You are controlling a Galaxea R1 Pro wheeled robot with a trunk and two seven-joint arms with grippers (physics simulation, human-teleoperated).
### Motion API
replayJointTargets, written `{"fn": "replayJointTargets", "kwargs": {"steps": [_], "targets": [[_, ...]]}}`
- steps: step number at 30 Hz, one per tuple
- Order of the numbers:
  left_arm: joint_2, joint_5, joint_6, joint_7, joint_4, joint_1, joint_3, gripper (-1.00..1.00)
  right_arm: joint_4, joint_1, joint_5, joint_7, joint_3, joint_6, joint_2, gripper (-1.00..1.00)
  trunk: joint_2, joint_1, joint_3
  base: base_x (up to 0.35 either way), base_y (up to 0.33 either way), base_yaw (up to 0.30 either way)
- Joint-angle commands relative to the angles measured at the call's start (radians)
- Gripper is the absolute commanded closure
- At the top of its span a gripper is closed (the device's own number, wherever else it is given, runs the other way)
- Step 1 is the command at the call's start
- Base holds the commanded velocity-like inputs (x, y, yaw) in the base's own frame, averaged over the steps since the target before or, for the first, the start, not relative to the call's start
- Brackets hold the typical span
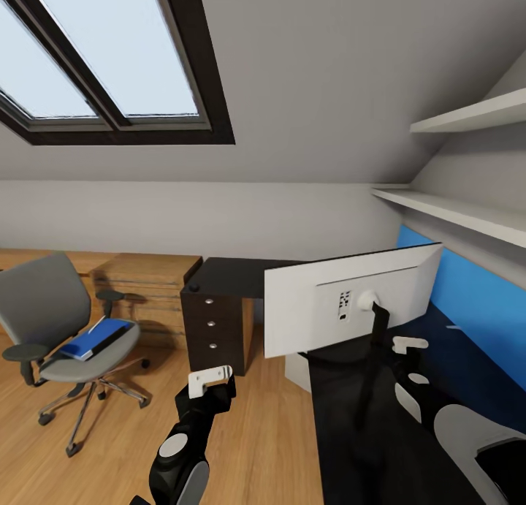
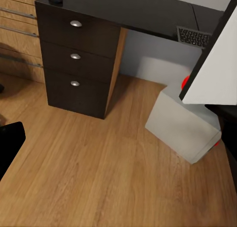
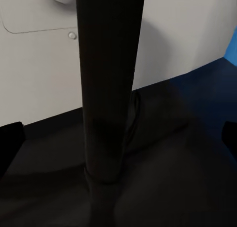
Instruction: In the bedroom, organize the workspace by keeping the computer under the desk, ensuring the monitor is on the desk, placing the keyboard on the desk next to the monitor, placing the mouse on the desk next to the keyboard, moving the folder from the swivel chair onto the desk next to the mouse, stacking the notebook on top of the folder with the pen on top of the notebook, and positioning the swivel chair next to the desk.
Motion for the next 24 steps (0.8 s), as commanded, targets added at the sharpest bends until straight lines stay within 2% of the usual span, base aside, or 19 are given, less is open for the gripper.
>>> {"fn": "replayJointTargets", "kwargs": {"steps": [1, 24], "targets": [[0.000, 0.009, 0.002, 0.009, -0.001, -0.001, -0.001, -1.00, 0.000, -0.001, -0.007, -0.004, 0.009, -0.002, 0.000, -1.00, -0.001, 0.000, -0.002, 0.135, 0.000, 0.000], [0.000, 0.009, 0.002, 0.009, 0.000, -0.001, -0.001, -1.00, -0.003, -0.001, -0.007, -0.004, 0.009, -0.003, -0.002, -1.00, -0.001, 0.000, -0.002, 0.057, 0.000, 0.000]]}}
